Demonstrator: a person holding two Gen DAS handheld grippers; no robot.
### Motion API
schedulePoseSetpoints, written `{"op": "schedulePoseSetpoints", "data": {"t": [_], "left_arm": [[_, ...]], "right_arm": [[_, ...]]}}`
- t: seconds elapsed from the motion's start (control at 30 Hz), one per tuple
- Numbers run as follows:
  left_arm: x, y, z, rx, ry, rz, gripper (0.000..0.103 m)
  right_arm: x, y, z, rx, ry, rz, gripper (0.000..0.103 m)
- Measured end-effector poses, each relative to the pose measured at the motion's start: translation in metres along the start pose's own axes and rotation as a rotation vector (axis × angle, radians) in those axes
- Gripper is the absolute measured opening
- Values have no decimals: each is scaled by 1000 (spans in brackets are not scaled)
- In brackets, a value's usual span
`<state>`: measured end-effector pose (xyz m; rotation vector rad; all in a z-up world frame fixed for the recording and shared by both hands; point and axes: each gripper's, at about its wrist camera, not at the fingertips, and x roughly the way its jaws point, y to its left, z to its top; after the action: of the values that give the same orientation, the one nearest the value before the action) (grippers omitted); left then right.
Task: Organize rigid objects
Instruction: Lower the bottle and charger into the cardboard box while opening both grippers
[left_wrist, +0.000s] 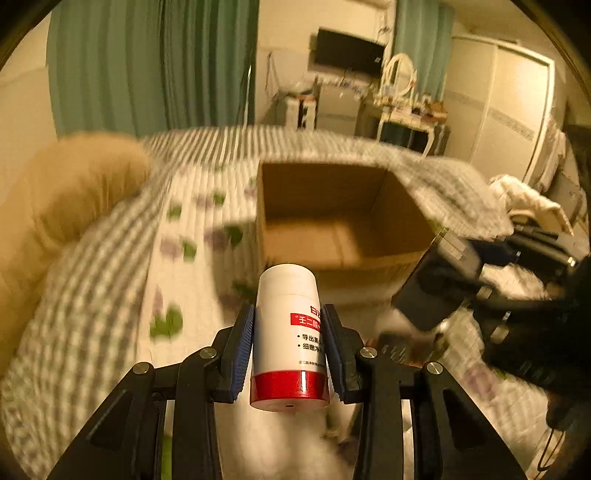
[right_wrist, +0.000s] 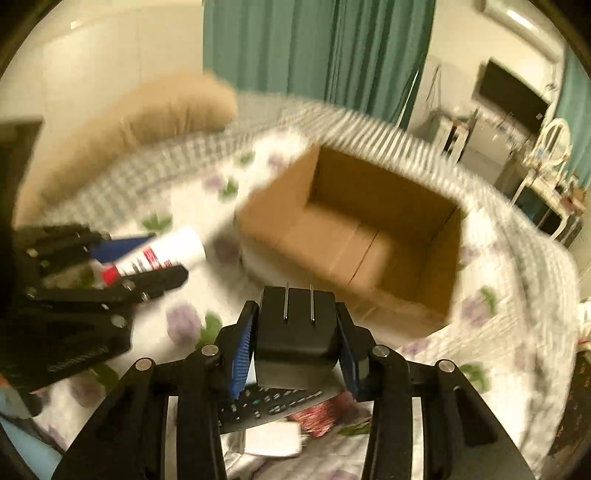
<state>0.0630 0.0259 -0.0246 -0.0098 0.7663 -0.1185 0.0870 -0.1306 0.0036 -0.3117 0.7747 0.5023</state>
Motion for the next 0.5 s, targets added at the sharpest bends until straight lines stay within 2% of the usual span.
{"op": "schedulePoseSetpoints", "data": {"t": [0.13, 0.27, 0.37, 0.5], "left_arm": [[2, -10, 42, 22, -52, -46, 37], [36, -16, 86, 47, -92, -26, 37], [78, -13, 108, 45, -75, -45, 37], [140, -5, 114, 39, -2, -14, 37]], "right_arm": [[-17, -28, 43, 25, -90, -51, 39], [0, -67, 81, 84, -121, -89, 39], [26, -98, 93, 118, -83, -94, 39], [79, -115, 91, 146, -6, -95, 39]]}}
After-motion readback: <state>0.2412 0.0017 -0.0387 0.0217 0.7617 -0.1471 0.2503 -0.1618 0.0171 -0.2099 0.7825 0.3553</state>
